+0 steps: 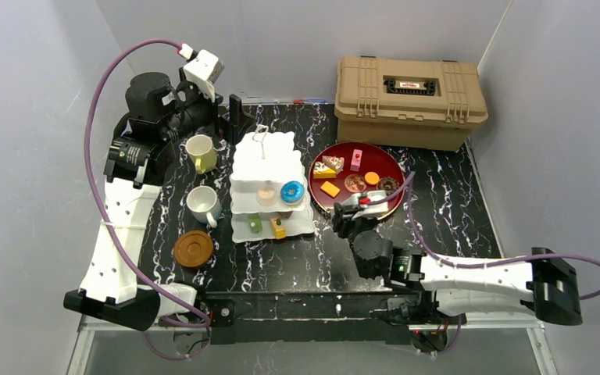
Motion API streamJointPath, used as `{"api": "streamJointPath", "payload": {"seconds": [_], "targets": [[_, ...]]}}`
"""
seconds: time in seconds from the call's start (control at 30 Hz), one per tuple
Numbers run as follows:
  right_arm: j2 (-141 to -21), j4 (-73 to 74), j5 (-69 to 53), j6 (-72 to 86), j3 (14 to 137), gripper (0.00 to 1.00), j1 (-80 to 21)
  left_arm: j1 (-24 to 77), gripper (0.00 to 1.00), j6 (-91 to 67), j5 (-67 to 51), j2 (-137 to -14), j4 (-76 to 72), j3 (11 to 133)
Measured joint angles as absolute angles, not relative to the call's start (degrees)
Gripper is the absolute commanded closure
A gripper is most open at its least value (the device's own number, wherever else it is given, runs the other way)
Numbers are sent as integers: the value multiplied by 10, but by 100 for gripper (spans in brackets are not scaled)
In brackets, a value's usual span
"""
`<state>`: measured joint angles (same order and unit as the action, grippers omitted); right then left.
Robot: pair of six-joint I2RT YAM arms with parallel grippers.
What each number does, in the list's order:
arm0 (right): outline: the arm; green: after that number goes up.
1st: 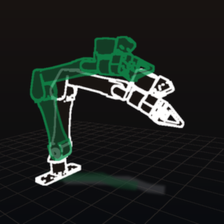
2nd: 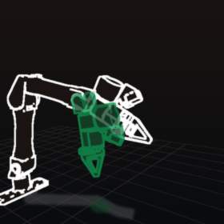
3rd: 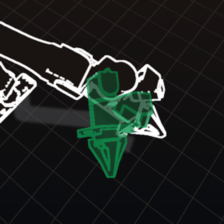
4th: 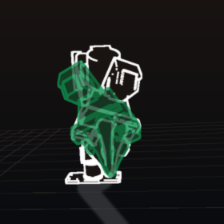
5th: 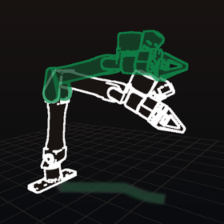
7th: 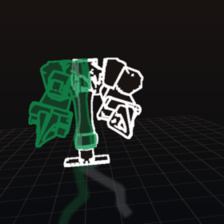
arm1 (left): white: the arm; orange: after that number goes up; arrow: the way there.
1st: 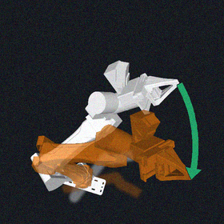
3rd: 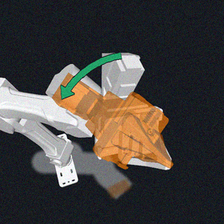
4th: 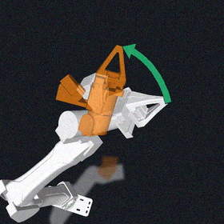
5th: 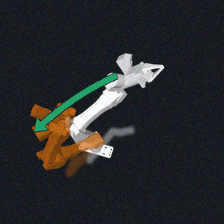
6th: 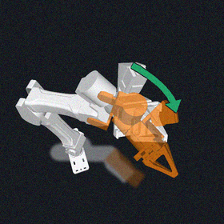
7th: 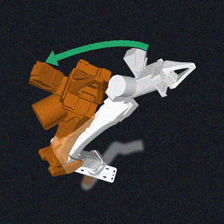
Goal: Serve the afternoon tea
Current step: Place the desert on the desert table, then pick up the desert from the tray.
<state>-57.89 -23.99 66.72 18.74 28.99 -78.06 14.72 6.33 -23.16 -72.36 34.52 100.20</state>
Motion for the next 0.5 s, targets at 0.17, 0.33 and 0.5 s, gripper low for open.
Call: {"api": "streamJointPath", "payload": {"seconds": [0.17,0.33,0.5], "targets": [[-527,-203,668,180,276,59,-691,147,1,61,-233,-724,345,1002],[-539,-175,616,181,286,57,-538,147,1,57,-235,-725,345,1002],[-603,-158,570,176,322,48,-436,147,1,57,-234,-727,345,1002]]}}
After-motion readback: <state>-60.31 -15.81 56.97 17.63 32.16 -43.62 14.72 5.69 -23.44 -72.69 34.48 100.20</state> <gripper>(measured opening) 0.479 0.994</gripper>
